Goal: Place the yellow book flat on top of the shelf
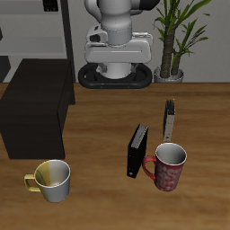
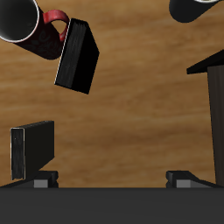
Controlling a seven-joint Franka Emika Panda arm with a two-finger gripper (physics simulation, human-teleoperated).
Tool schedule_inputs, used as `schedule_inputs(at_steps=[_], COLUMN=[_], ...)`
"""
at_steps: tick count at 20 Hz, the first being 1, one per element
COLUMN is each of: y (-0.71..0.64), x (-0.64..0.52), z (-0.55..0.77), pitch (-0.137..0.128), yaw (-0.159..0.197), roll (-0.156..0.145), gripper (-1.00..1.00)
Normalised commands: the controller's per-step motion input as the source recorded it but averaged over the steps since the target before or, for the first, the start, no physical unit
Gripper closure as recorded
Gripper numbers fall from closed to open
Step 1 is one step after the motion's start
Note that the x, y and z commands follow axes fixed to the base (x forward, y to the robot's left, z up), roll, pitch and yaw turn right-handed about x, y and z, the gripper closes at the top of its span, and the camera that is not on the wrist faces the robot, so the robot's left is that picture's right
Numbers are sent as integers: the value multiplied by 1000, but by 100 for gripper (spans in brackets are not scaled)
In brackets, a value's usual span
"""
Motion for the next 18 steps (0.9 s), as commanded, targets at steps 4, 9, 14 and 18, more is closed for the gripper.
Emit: schedule_inputs(at_steps=[4, 9, 14, 18], y=[230, 385, 423, 445], x=[-69, -67, -101, -97], z=[-97, -153, -164, -161], pitch=[-30, 7, 8, -28], yaw=[-8, -43, 5, 28], roll=[-56, -13, 37, -6], gripper=[-100, -100, -100, -100])
